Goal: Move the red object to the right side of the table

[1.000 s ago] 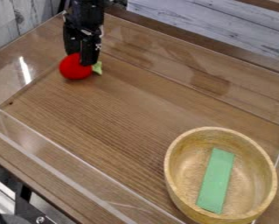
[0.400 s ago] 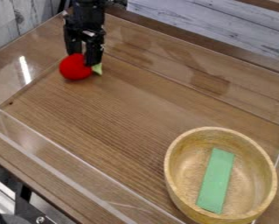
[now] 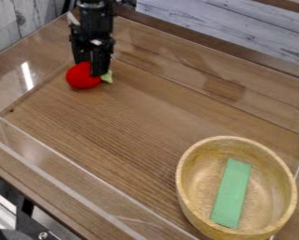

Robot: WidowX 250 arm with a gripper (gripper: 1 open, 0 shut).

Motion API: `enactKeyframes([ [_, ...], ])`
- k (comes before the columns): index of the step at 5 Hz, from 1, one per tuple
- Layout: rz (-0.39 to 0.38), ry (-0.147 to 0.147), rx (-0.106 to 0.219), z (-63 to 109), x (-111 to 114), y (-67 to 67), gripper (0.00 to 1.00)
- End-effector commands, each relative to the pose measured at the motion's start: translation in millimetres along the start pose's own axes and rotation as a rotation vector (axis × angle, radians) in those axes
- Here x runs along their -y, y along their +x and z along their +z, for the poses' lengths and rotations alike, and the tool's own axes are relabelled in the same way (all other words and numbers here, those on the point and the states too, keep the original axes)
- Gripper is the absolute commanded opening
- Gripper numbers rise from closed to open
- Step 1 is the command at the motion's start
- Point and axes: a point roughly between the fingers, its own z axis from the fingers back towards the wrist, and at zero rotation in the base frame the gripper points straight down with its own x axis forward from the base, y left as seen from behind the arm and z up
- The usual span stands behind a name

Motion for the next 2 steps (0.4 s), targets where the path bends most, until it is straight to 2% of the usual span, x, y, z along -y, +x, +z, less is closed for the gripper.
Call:
enactKeyframes([
  [1,0.004,0.015,0.104,48.8,6.5,-1.1,0.0],
  [2,0.004,-0.014,0.15,73.4,15.2,-2.7,0.0],
])
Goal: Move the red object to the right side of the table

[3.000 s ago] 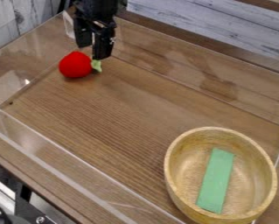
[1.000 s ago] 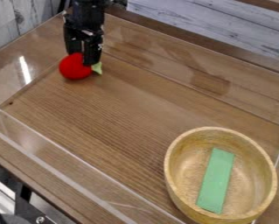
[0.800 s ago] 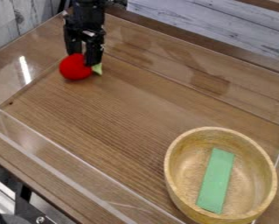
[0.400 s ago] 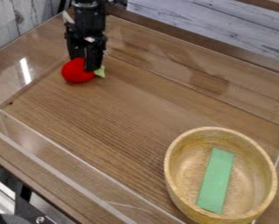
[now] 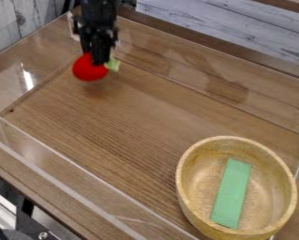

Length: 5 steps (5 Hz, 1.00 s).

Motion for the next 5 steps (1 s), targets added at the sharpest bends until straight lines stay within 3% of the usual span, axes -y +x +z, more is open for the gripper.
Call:
enactKeyframes([
  [1,-0.018,0.007,0.094,33.1,28.1,4.6,0.0],
  [2,-0.031,-0.008,0.093,25.8,48.7,7.9,0.0],
  [3,-0.041,-0.015,0.089,15.6,58.0,20.0,0.0],
  [5,-0.042,-0.03,0.066,-0.6,65.2,33.9,0.0],
])
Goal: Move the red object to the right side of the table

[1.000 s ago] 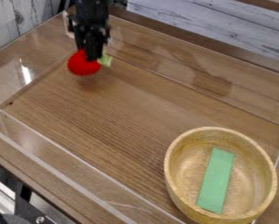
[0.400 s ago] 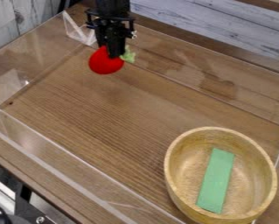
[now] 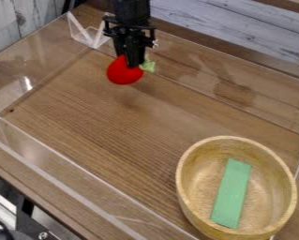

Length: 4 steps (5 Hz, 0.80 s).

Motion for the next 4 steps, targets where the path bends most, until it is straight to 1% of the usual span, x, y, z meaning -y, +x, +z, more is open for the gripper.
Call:
enactKeyframes([
  [1,0.002,0.017,0.043,15.6,5.3,9.6,0.0],
  [3,-0.044,0.005,0.003,1.7,-13.1,-1.1,0.0],
  [4,-0.045,-0.007,-0.009,-2.5,-13.3,-0.2,0.0],
])
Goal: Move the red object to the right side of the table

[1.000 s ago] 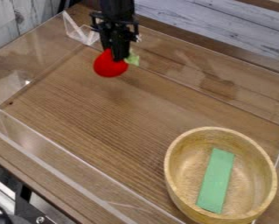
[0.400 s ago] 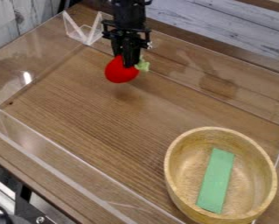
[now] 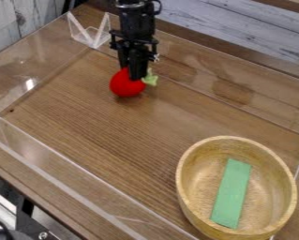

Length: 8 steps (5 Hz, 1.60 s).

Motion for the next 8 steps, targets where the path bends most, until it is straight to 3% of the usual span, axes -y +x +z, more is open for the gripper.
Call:
enactKeyframes([
  [1,-0.001,0.016,0.044,15.5,-1.3,5.1,0.0],
  [3,0.127,-0.022,0.056,19.2,-16.4,5.7,0.0],
  [4,0.185,-0.038,0.056,20.7,-22.4,5.4,1.0],
  [6,0.184,-0.053,0.042,28.7,-14.8,6.4,1.0],
  [8,0.094,-0.055,0.017,38.0,-7.3,5.5,1.0],
])
